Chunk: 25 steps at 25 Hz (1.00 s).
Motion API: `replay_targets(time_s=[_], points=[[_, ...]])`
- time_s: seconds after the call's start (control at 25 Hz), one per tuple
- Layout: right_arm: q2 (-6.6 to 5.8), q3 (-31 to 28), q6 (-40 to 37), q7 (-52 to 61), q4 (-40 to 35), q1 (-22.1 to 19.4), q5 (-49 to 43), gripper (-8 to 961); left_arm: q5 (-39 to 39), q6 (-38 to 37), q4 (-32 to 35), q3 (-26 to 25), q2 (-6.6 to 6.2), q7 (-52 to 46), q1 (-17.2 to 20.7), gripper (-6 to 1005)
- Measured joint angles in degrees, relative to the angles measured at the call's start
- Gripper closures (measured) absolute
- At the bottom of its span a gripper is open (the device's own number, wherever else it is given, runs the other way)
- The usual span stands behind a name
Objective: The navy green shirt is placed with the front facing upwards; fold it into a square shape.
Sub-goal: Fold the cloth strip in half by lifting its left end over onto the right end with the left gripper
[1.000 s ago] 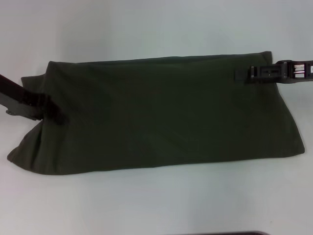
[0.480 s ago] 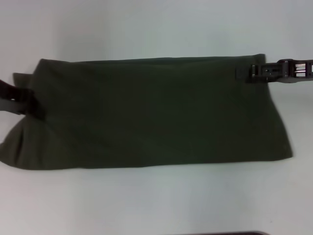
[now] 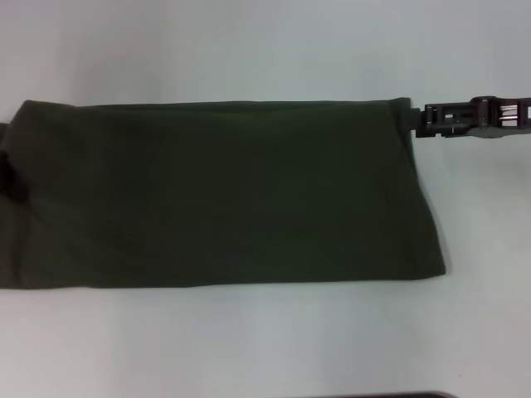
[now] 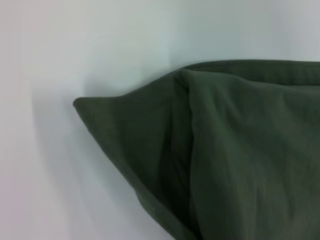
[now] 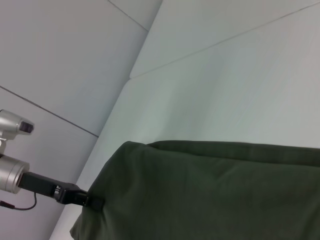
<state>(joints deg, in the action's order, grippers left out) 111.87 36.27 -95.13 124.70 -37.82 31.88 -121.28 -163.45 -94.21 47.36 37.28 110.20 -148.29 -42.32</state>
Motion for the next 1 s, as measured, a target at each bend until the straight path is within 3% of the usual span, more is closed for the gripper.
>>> replay_targets(time_s=[0.76,1.0], points=[[-0.97,0.1,0.03,0.28,0.01,-0.58,-0.03,58,-0.09,-2.49,2.2,0.24,0.8,-0.44,-0.2,895],[-1.19,0.1,-0.19,0.54,-0.01,-0.45,-1.31,61,6.61,-10.64,3.6,-1.1,0.91,0.62,-0.35,895]])
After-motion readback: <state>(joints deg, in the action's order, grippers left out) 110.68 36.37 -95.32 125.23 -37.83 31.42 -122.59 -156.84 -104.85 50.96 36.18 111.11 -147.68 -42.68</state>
